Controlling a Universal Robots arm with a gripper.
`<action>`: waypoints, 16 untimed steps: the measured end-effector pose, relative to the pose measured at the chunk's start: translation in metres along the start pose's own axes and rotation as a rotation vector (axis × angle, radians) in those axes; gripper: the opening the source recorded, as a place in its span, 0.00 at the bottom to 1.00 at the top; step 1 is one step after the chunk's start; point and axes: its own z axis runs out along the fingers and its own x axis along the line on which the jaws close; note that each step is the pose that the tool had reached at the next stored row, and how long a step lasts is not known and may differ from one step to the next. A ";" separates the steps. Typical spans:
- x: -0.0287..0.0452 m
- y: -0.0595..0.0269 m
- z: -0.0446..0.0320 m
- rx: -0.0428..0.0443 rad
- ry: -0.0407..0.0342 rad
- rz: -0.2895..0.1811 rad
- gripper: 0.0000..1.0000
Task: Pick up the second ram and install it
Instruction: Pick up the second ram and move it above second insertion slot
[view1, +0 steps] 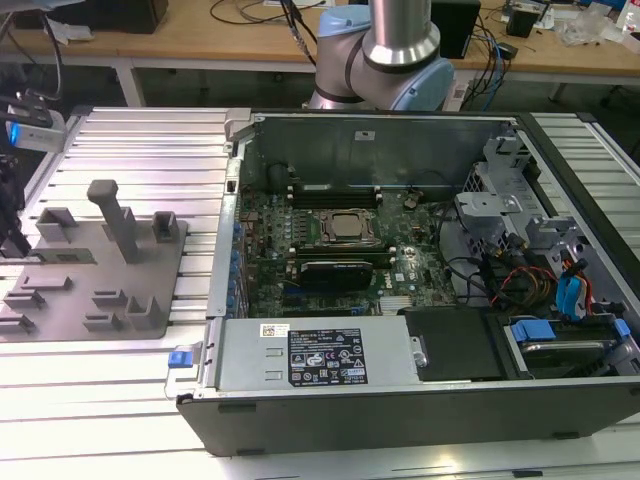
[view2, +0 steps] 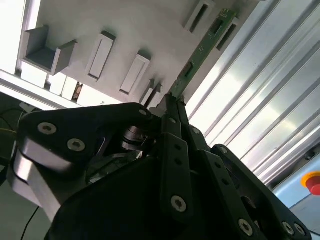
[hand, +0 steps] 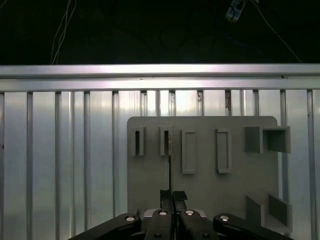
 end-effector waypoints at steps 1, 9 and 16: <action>0.0000 0.0001 -0.0018 0.0000 0.0000 0.000 0.09; -0.0006 0.0013 -0.0311 0.0001 -0.0001 0.000 0.09; -0.0011 0.0031 -0.0740 0.0001 0.0000 0.000 0.09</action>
